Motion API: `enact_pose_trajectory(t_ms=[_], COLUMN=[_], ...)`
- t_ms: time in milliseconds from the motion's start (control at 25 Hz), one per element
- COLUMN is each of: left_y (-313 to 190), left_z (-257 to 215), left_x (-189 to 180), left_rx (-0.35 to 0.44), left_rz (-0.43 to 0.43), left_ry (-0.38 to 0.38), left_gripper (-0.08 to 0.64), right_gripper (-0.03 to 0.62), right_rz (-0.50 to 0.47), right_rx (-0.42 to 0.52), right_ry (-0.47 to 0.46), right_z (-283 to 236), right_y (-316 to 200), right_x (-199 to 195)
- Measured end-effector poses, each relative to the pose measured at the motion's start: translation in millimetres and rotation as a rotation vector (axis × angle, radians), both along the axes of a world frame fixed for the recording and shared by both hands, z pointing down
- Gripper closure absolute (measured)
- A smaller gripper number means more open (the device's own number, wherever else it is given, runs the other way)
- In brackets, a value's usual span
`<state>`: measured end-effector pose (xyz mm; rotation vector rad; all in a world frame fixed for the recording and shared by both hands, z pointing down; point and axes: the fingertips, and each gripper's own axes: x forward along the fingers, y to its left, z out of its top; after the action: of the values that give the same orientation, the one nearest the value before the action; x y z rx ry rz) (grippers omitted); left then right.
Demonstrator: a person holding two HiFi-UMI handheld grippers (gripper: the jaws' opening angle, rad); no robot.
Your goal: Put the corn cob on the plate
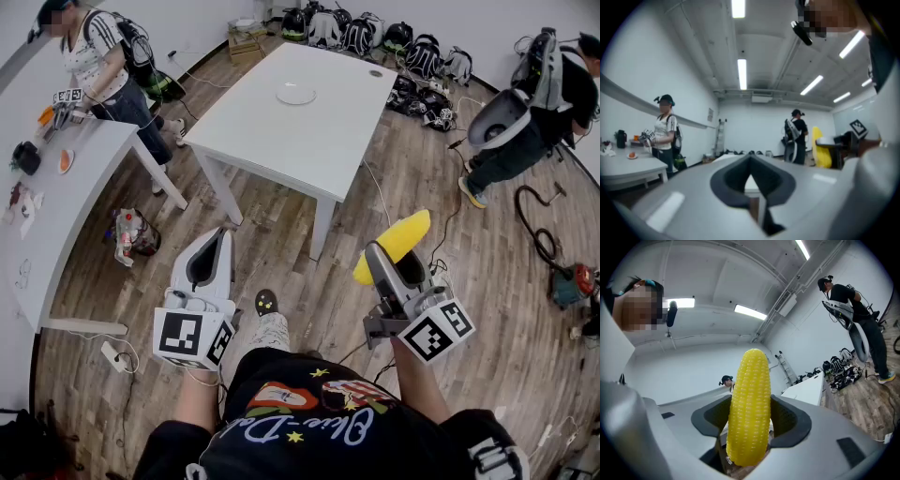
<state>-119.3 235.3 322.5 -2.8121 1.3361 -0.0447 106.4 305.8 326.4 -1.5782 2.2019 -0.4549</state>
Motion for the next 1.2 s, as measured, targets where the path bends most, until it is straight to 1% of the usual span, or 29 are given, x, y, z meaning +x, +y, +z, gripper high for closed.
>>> enact_pose_trajectory(t_ms=[200, 320, 440, 560, 680, 800, 880, 960, 1080, 1200], left_y=[-69, -122, -182, -238, -290, -333, -360, -383, -412, -448], left_z=[6, 5, 1, -4, -6, 3, 12, 18, 20, 11], left_x=[12, 15, 12, 9, -4, -18, -16, -5, 14, 21], left_rx=[-0.001, 0.005, 0.008, 0.031, 0.038, 0.011, -0.013, -0.031, -0.052, -0.038], left_rz=[0.031, 0.053, 0.084, 0.124, 0.145, 0.170, 0.180, 0.181, 0.162, 0.138], left_ry=[0.010, 0.014, 0.004, -0.016, -0.018, -0.019, -0.016, -0.006, 0.021, 0.025], left_gripper=[0.572, 0.572, 0.572, 0.572, 0.572, 0.572, 0.572, 0.572, 0.572, 0.572], right_gripper=[0.328, 0.328, 0.328, 0.328, 0.328, 0.328, 0.328, 0.328, 0.328, 0.328], right_rz=[-0.026, -0.034, -0.023, -0.004, 0.019, 0.051, 0.054, 0.029, -0.010, -0.024], right_rx=[0.039, 0.066, 0.075, 0.069, 0.058, 0.034, 0.004, -0.036, -0.092, -0.135], right_ry=[-0.042, -0.004, -0.010, -0.013, -0.033, -0.018, -0.002, 0.021, 0.066, 0.121], right_z=[-12, -22, -28, -27, -25, -21, -14, -4, 10, 25], right_y=[-70, -122, -179, -236, -289, -332, -361, -390, -431, -480], right_x=[-1, -8, -18, -27, -37, -47, -46, -37, -14, 6])
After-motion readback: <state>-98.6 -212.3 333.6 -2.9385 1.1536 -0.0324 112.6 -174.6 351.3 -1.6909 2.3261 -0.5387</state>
